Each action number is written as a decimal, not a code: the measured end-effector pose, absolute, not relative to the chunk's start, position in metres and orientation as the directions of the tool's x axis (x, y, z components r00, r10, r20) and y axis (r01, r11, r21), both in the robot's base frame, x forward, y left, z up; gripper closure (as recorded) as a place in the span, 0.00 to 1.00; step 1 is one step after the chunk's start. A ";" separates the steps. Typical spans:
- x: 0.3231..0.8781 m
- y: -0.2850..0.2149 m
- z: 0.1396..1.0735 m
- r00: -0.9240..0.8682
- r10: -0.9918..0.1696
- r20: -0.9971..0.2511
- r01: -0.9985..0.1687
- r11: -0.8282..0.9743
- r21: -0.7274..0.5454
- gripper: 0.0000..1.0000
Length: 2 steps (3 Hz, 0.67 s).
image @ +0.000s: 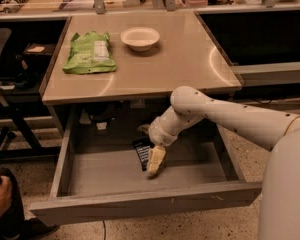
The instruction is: Pick rxbar blueberry from top drawer and place on counter
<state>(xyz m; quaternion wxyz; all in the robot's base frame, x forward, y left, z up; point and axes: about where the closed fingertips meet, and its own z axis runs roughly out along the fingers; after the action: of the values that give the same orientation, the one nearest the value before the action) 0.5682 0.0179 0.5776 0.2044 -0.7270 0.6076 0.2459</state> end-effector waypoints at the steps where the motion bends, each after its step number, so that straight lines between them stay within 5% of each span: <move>1: 0.568 0.018 0.578 0.141 -0.783 -0.606 -0.984 -0.178 0.002 0.19; 2: 0.568 0.018 0.578 0.141 -0.783 -0.606 -0.984 -0.178 0.002 0.43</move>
Offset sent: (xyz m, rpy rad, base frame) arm 0.0000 0.0000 0.0000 0.0000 0.0000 0.0000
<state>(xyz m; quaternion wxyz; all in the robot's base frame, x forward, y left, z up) 0.5681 0.0180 0.5775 0.2044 -0.7270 0.6076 0.2460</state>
